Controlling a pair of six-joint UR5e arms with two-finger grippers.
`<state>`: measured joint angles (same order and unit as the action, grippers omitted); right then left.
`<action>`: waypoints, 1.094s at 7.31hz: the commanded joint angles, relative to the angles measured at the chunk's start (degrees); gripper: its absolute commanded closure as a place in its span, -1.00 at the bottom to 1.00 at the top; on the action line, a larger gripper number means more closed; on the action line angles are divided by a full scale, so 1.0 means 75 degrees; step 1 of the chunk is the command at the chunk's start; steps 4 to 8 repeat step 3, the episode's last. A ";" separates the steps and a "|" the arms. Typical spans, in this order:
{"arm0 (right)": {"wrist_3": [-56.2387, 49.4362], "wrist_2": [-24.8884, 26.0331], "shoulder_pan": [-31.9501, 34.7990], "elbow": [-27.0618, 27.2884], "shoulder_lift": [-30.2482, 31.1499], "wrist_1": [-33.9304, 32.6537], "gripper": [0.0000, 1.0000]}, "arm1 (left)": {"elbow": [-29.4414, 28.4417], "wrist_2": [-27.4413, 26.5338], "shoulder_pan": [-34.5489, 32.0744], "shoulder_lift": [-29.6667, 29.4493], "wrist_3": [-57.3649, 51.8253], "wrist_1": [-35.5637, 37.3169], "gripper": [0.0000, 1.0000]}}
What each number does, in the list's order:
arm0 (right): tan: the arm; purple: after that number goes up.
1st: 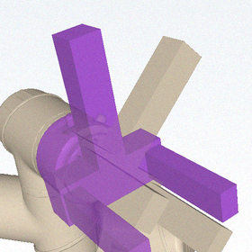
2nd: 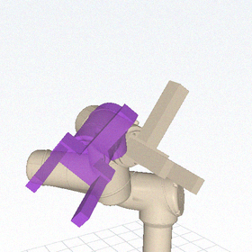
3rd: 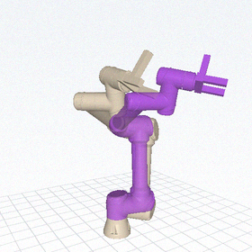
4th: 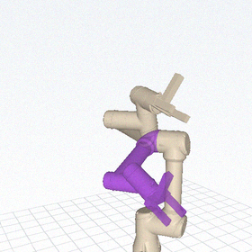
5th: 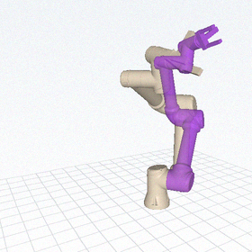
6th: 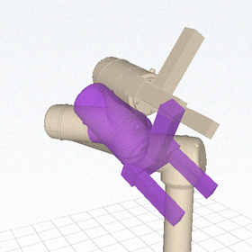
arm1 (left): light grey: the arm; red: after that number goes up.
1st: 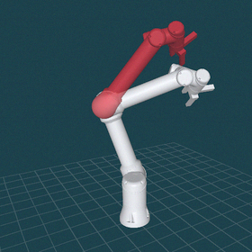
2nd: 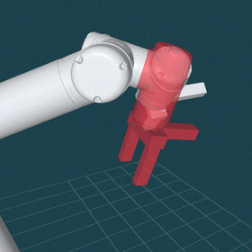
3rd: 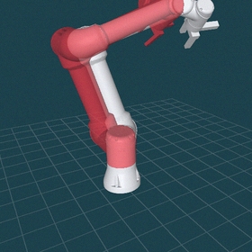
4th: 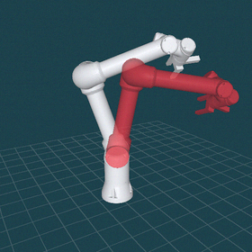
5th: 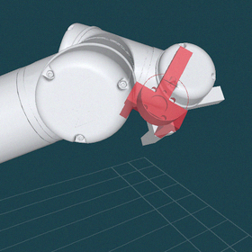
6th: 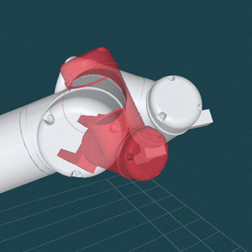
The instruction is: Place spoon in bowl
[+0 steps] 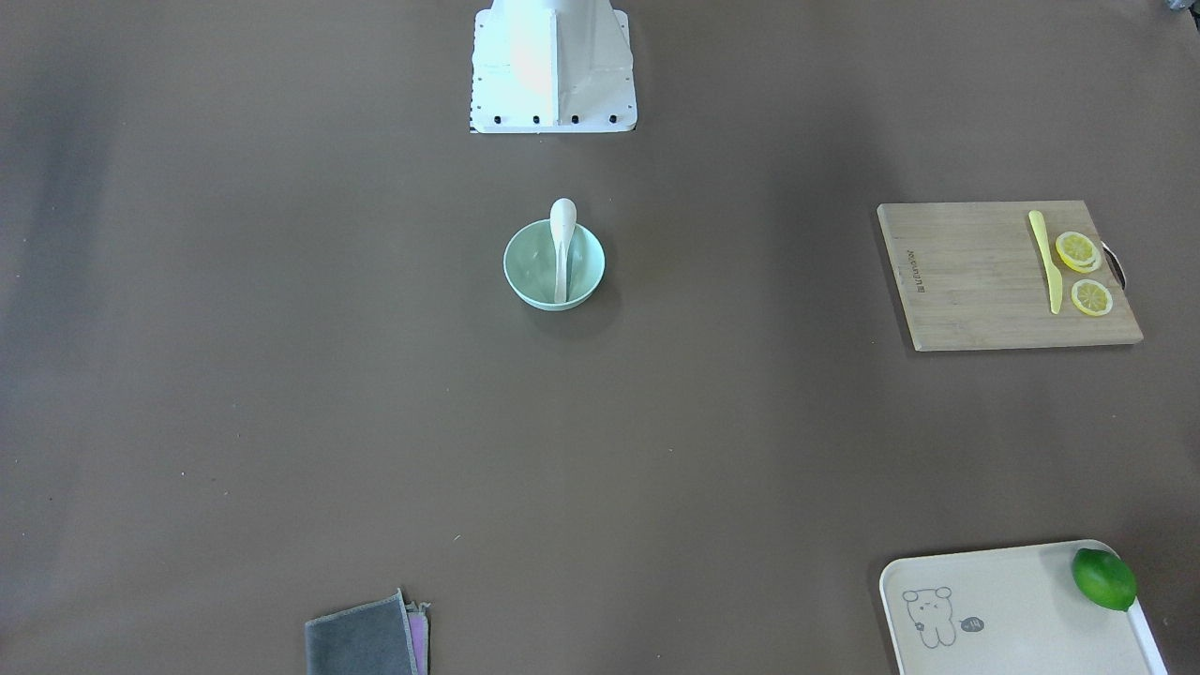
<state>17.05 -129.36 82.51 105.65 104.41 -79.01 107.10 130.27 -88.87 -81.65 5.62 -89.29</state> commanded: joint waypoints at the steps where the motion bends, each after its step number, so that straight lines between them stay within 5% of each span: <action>1: 0.0000 -0.0002 -0.0045 0.0000 0.0000 0.0000 -1.00 | 0.0016 0.0032 0.0001 0.0023 0.0001 0.0000 -0.98; 8: 0.0000 -0.0002 -0.0138 0.0000 0.0000 0.0000 -1.00 | 0.0005 0.0033 0.0013 0.0023 0.0001 0.0000 -0.98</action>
